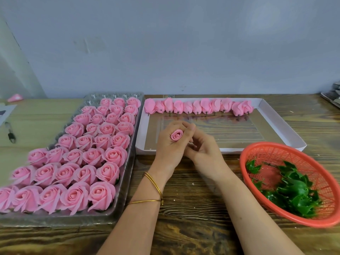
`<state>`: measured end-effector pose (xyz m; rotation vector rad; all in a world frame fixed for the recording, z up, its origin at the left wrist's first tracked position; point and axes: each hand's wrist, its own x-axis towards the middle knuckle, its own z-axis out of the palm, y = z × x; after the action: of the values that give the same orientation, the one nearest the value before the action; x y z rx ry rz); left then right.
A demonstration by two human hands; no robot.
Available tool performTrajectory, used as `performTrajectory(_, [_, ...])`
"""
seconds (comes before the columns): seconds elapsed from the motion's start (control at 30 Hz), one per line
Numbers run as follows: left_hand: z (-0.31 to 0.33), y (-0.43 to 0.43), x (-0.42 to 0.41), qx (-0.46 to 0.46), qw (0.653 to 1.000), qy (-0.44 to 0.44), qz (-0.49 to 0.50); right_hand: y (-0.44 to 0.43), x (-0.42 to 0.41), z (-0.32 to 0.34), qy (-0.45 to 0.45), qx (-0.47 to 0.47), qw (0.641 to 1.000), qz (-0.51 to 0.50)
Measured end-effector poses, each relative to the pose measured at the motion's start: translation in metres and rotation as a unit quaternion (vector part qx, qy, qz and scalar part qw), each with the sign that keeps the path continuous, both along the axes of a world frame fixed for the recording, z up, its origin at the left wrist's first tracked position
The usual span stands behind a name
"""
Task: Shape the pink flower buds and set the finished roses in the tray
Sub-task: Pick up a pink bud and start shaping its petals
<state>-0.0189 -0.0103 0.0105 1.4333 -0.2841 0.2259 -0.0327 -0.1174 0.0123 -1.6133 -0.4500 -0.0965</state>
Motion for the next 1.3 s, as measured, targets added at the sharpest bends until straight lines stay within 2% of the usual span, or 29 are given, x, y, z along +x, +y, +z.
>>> performTrajectory(0.2, [-0.0041,-0.0027,0.0023,-0.02,0.999,0.028,0.017,0.0004,0.0018,-0.0046,0.02,0.015,0.999,-0.026])
performTrajectory(0.33, [-0.005,-0.0041,0.0024,-0.003,1.0,0.019,0.016,0.0007,0.0044,-0.0089,0.022,0.003,0.998,-0.055])
performTrajectory(0.53, [-0.0037,-0.0019,0.0024,-0.004,1.0,0.0,0.008,0.0005,0.0045,-0.0074,-0.004,-0.001,0.999,-0.047])
performTrajectory(0.8, [-0.0034,-0.0007,0.0021,0.012,0.999,-0.024,0.016,-0.0018,0.003,-0.0044,0.004,0.01,1.0,-0.017])
performTrajectory(1.03, [-0.0026,-0.0037,-0.0003,0.004,1.0,0.019,0.017,0.0023,0.0034,-0.007,0.021,-0.008,0.999,-0.046])
performTrajectory(1.3, [-0.0013,-0.0011,-0.0007,0.013,1.0,0.001,0.021,-0.0001,0.0048,-0.0073,-0.009,-0.007,0.999,-0.031])
